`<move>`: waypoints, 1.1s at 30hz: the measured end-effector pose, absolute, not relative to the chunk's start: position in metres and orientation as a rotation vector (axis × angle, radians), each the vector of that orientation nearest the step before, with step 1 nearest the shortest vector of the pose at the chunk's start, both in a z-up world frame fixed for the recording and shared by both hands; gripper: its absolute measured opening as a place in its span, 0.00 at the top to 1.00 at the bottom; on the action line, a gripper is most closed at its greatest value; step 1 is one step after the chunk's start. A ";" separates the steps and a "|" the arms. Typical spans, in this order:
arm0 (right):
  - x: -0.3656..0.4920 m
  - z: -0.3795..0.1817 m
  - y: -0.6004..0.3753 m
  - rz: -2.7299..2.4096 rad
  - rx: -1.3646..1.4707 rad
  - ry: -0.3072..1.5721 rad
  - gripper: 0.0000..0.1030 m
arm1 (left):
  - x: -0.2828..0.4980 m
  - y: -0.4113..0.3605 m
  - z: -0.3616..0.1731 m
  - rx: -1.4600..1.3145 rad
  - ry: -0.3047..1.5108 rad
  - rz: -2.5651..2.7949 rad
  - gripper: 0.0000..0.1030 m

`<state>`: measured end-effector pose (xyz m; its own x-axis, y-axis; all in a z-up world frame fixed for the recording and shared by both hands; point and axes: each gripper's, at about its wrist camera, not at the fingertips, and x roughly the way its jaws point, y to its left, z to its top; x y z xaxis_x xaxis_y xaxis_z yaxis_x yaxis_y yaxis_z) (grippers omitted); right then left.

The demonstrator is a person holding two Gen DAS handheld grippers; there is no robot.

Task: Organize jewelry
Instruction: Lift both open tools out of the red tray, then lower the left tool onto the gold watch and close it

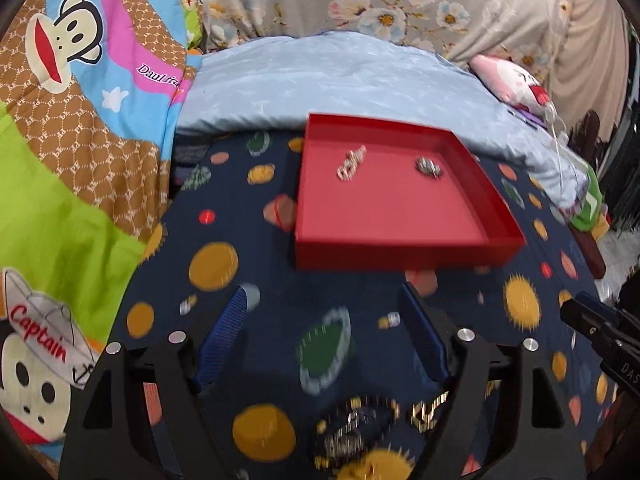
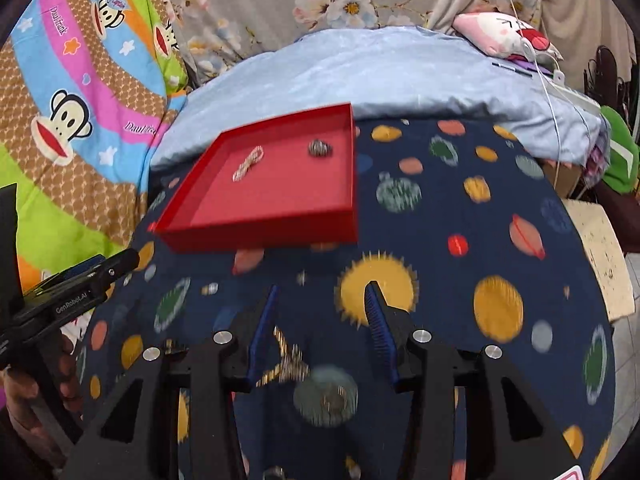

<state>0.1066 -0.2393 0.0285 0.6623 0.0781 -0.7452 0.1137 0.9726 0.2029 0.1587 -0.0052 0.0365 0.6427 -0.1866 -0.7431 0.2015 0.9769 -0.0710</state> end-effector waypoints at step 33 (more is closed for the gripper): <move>0.040 -0.011 -0.196 0.032 0.240 0.962 0.57 | 0.075 -0.005 -0.011 0.026 0.943 -0.301 0.22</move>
